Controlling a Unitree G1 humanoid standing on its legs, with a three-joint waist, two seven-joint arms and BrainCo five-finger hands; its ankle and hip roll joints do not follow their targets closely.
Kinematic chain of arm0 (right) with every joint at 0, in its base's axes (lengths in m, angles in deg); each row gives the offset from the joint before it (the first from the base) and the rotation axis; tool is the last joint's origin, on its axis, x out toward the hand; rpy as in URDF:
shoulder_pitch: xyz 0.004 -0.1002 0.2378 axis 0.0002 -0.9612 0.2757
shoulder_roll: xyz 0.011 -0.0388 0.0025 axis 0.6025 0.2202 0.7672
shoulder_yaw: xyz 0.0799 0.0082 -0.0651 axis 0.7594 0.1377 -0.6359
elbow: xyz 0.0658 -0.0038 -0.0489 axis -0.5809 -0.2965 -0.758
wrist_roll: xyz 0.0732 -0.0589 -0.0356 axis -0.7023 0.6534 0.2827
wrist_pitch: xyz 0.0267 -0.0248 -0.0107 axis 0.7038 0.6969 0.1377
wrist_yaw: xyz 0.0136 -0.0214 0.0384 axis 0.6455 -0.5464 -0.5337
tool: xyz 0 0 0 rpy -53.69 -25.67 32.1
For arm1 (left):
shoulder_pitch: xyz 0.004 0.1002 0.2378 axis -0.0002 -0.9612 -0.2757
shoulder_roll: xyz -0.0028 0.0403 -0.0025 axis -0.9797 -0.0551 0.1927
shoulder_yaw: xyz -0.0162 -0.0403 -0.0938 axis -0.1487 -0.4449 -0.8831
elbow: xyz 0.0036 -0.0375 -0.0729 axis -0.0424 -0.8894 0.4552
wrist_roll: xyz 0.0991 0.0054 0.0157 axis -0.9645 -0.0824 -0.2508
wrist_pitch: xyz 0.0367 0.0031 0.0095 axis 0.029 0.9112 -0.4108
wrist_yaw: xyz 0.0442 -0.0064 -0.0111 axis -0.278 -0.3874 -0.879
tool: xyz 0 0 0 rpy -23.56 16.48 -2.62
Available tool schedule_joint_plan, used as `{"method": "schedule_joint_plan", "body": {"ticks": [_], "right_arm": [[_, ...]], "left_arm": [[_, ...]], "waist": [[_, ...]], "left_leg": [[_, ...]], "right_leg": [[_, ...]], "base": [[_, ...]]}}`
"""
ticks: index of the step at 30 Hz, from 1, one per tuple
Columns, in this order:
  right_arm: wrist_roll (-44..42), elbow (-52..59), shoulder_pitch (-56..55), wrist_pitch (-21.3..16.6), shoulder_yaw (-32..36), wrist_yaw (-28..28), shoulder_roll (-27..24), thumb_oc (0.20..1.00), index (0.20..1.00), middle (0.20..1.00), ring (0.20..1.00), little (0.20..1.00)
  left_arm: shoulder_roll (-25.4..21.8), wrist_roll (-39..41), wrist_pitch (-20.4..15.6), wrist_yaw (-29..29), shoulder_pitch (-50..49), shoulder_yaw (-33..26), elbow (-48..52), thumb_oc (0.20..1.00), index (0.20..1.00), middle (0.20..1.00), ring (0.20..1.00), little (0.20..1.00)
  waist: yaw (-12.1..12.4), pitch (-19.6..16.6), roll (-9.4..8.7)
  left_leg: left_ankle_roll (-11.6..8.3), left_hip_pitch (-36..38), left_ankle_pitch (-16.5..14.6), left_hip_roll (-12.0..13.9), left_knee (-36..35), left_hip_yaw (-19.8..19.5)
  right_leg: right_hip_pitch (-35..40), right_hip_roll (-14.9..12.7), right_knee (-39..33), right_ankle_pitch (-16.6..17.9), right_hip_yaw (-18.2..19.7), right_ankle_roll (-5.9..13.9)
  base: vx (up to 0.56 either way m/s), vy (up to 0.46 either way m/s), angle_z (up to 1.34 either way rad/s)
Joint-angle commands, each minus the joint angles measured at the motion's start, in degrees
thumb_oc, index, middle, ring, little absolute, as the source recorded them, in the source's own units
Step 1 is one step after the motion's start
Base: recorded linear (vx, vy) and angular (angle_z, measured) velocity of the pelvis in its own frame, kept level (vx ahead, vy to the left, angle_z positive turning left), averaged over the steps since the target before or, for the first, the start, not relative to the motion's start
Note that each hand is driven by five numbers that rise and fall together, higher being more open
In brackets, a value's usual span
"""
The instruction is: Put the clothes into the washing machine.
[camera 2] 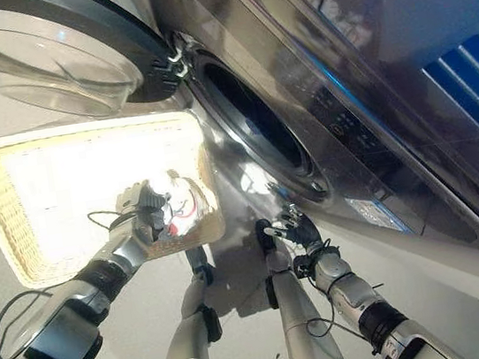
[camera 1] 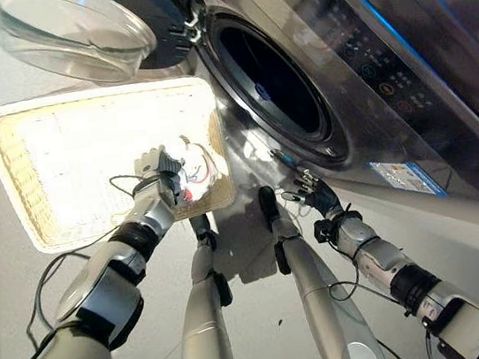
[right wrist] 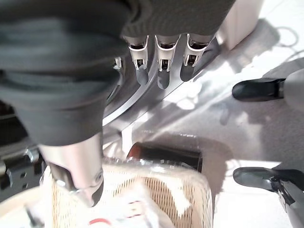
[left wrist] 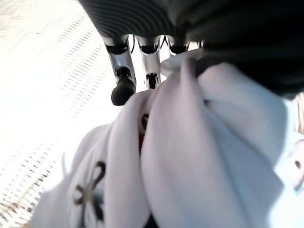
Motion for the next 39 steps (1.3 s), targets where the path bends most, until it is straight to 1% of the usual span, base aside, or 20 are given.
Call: {"method": "schedule_joint_plan", "body": {"ticks": [1, 3, 4, 6, 7, 9, 10, 11, 15, 17, 19, 20, 23, 26, 27, 30, 31, 32, 34, 39], "right_arm": [[2.0, 7.3, -5.3, -3.4, 3.8, 0.2, 0.3, 1.000, 1.000, 1.000, 1.000, 1.000], [3.1, 9.0, -6.6, -3.7, 4.8, 0.4, 0.6, 1.000, 1.000, 1.000, 1.000, 1.000], [3.4, 9.2, -6.8, -3.9, 4.9, 0.3, 0.7, 1.000, 1.000, 1.000, 1.000, 1.000], [4.6, 11.0, -8.0, -4.3, 6.0, 0.0, 0.7, 1.000, 1.000, 1.000, 1.000, 1.000], [5.1, 11.3, -8.0, -4.4, 6.1, 0.0, 0.6, 1.000, 1.000, 1.000, 1.000, 1.000], [7.3, 13.4, -8.3, -4.5, 7.0, -0.5, 0.2, 1.000, 1.000, 1.000, 1.000, 1.000], [8.6, 14.0, -8.3, -4.4, 7.3, -0.8, 0.1, 1.000, 1.000, 1.000, 1.000, 1.000], [11.4, 15.2, -7.8, -4.6, 7.6, -1.7, -0.6, 1.000, 1.000, 1.000, 1.000, 1.000], [14.0, 17.7, -5.9, -4.6, 7.2, -4.3, -2.6, 1.000, 1.000, 1.000, 1.000, 1.000], [13.7, 18.4, -4.8, -4.7, 6.8, -5.9, -3.4, 1.000, 1.000, 1.000, 1.000, 1.000], [13.4, 19.1, -4.0, -4.2, 6.2, -6.8, -3.6, 1.000, 1.000, 1.000, 1.000, 1.000], [13.2, 19.6, -2.9, -3.5, 5.4, -8.6, -3.8, 1.000, 1.000, 1.000, 1.000, 1.000], [12.4, 19.4, -0.5, -1.7, 3.3, -10.8, -3.8, 1.000, 1.000, 1.000, 1.000, 1.000], [11.1, 19.0, 1.4, 0.3, 1.7, -12.8, -3.5, 1.000, 1.000, 1.000, 1.000, 1.000], [9.7, 18.8, 2.5, 1.7, 0.7, -13.7, -3.3, 1.000, 1.000, 1.000, 1.000, 1.000], [7.3, 18.4, 4.0, 3.7, -1.0, -14.9, -2.5, 1.000, 1.000, 1.000, 1.000, 1.000], [6.2, 18.6, 4.6, 4.9, -1.9, -15.7, -2.2, 1.000, 1.000, 1.000, 1.000, 1.000], [6.1, 18.6, 4.7, 5.0, -2.2, -15.8, -2.2, 1.000, 1.000, 1.000, 1.000, 1.000], [5.4, 19.3, 5.7, 7.1, -3.9, -16.8, -2.1, 1.000, 1.000, 1.000, 1.000, 1.000], [2.7, 19.5, 7.3, 8.8, -7.1, -18.0, -2.2, 1.000, 1.000, 1.000, 1.000, 1.000]], "left_arm": [[-1.8, 8.4, -8.4, -4.4, -5.2, -6.1, 5.6, 0.200, 0.200, 0.200, 0.200, 0.200], [-1.6, 11.6, -13.3, -4.7, -10.2, -10.0, 9.4, 0.200, 0.200, 0.200, 0.200, 0.200], [-1.7, 12.5, -14.1, -4.4, -10.9, -10.4, 9.9, 0.200, 0.200, 0.200, 0.200, 0.200], [-1.2, 13.8, -17.0, -3.4, -15.1, -14.0, 14.2, 0.200, 0.200, 0.200, 0.200, 0.200], [-1.3, 14.3, -17.6, -3.1, -15.8, -14.4, 14.9, 0.200, 0.200, 0.200, 0.200, 0.200], [-1.3, 16.6, -19.6, 0.3, -19.0, -16.5, 19.3, 0.200, 0.200, 0.200, 0.200, 0.200], [-1.2, 17.1, -19.5, 1.5, -20.0, -17.1, 21.1, 0.200, 0.200, 0.200, 0.200, 0.200], [-1.4, 17.7, -20.0, 4.2, -22.0, -17.6, 24.5, 0.200, 0.200, 0.200, 0.200, 0.200], [-2.2, 20.3, -20.3, 10.2, -24.6, -17.6, 30.5, 0.200, 0.200, 0.200, 0.200, 0.200], [-2.5, 23.4, -21.5, 13.5, -25.2, -17.4, 32.3, 0.200, 0.200, 0.200, 0.200, 0.200], [-2.4, 24.6, -21.9, 15.4, -25.7, -17.1, 33.9, 0.200, 0.200, 0.200, 0.200, 0.200], [-2.3, 27.5, -22.6, 18.0, -25.9, -16.8, 35.7, 0.200, 0.200, 0.200, 0.200, 0.200], [-1.8, 31.0, -23.5, 22.0, -25.8, -15.7, 37.9, 0.200, 0.200, 0.200, 0.200, 0.200], [-1.5, 32.6, -23.3, 24.3, -25.2, -14.8, 39.1, 0.200, 0.200, 0.200, 0.200, 0.200], [-1.5, 33.3, -22.7, 25.1, -24.7, -14.1, 39.9, 0.200, 0.200, 0.200, 0.200, 0.200], [-1.6, 33.3, -22.0, 26.4, -23.7, -12.6, 40.5, 0.200, 0.200, 0.200, 0.200, 0.200], [-1.8, 33.6, -21.4, 26.8, -23.2, -11.7, 40.9, 0.200, 0.200, 0.200, 0.200, 0.200], [-1.9, 33.6, -21.2, 27.1, -23.0, -11.5, 41.0, 0.200, 0.200, 0.200, 0.200, 0.200], [-2.5, 34.7, -19.9, 27.8, -22.1, -10.0, 41.5, 0.200, 0.200, 0.200, 0.200, 0.200], [-3.0, 35.6, -18.1, 29.3, -21.0, -7.0, 41.9, 0.200, 0.200, 0.200, 0.200, 0.200]], "waist": [[0.5, -0.5, 0.53], [1.5, -0.5, 0.70], [1.5, -0.5, 0.72], [2.4, -0.5, 0.87], [2.5, -0.5, 0.93], [3.2, -0.5, 1.23], [3.4, -0.5, 1.41], [3.9, -0.5, 1.82], [4.9, -0.5, 2.44], [5.3, -0.5, 2.67], [5.5, -0.5, 2.82], [5.7, -0.5, 3.02], [6.3, -0.5, 3.34], [6.6, -0.5, 3.49], [6.7, -0.5, 3.55], [7.1, -0.5, 3.63], [7.1, -0.5, 3.68], [7.2, -0.5, 3.68], [7.2, -0.5, 3.65], [7.3, -0.5, 3.64]], "left_leg": [[0.21, 2.4, -4.9, -4.6, 4.1, -0.5], [0.46, 3.9, -5.3, -4.9, 4.1, -1.2], [0.48, 4.2, -5.4, -4.9, 4.2, -1.3], [0.79, 5.7, -5.7, -5.2, 4.1, -1.7], [0.81, 6.0, -5.7, -5.2, 4.1, -1.9], [1.01, 7.6, -6.0, -5.4, 3.9, -2.4], [1.09, 8.1, -6.1, -5.4, 3.9, -2.6], [1.22, 9.1, -6.1, -5.5, 3.6, -2.9], [1.30, 10.9, -6.1, -5.7, 3.3, -3.4], [1.35, 11.7, -6.1, -5.8, 3.0, -3.6], [1.35, 12.3, -6.0, -5.9, 2.8, -3.8], [1.37, 13.0, -6.1, -5.9, 2.6, -3.9], [1.40, 13.8, -6.1, -6.0, 2.4, -4.1], [1.46, 14.4, -6.1, -6.3, 2.5, -4.2], [1.46, 14.8, -6.2, -6.4, 2.5, -4.2], [1.47, 15.2, -6.1, -6.5, 2.5, -4.4], [1.47, 15.4, -6.1, -6.6, 2.6, -4.5], [1.46, 15.4, -6.1, -6.6, 2.6, -4.5], [1.51, 15.6, -6.2, -6.7, 2.8, -4.5], [1.58, 15.6, -6.2, -6.8, 3.0, -4.5]], "right_leg": [[5.5, 1.8, -11.5, 7.3, -1.7, 2.39], [7.1, 1.5, -11.5, 6.8, -2.2, 2.46], [7.3, 1.4, -11.4, 6.8, -2.3, 2.47], [9.1, 1.2, -11.5, 6.3, -2.7, 2.45], [9.4, 1.2, -11.4, 6.2, -2.7, 2.47], [11.0, 1.0, -11.4, 5.7, -3.0, 2.55], [11.6, 0.9, -11.4, 5.6, -3.1, 2.60], [12.7, 0.7, -11.5, 5.3, -3.5, 2.71], [15.1, 0.1, -11.8, 4.9, -4.2, 2.88], [16.0, 0.0, -11.9, 4.8, -4.4, 2.90], [16.7, -0.1, -12.0, 4.7, -4.5, 2.96], [17.4, -0.3, -12.1, 4.6, -4.7, 2.98], [18.5, -0.6, -12.2, 4.3, -5.1, 2.97], [19.2, -0.8, -12.2, 4.2, -5.4, 2.85], [19.8, -1.0, -12.3, 4.1, -5.5, 2.81], [20.5, -1.2, -12.5, 4.1, -5.7, 2.70], [20.7, -1.3, -12.5, 4.1, -5.8, 2.69], [20.7, -1.3, -12.5, 4.1, -5.8, 2.71], [21.0, -1.3, -12.6, 4.1, -5.8, 2.64], [21.3, -1.3, -12.8, 4.2, -5.7, 2.49]], "base": [[-0.01, -0.036, 0.17], [-0.01, -0.020, 0.19], [-0.01, -0.012, 0.18], [-0.01, -0.009, 0.17], [0.01, -0.008, 0.13], [0.01, 0.000, 0.12], [0.01, 0.004, 0.12], [0.00, 0.003, 0.12], [0.01, 0.002, 0.08], [0.01, -0.002, 0.03], [0.00, -0.006, 0.02], [0.01, -0.014, 0.09], [0.00, -0.013, 0.08], [0.00, -0.009, 0.05], [0.00, -0.015, 0.11], [0.00, -0.006, 0.03], [0.00, 0.000, 0.00], [0.00, 0.000, 0.00], [0.00, 0.000, 0.00], [0.00, 0.000, 0.00]]}}
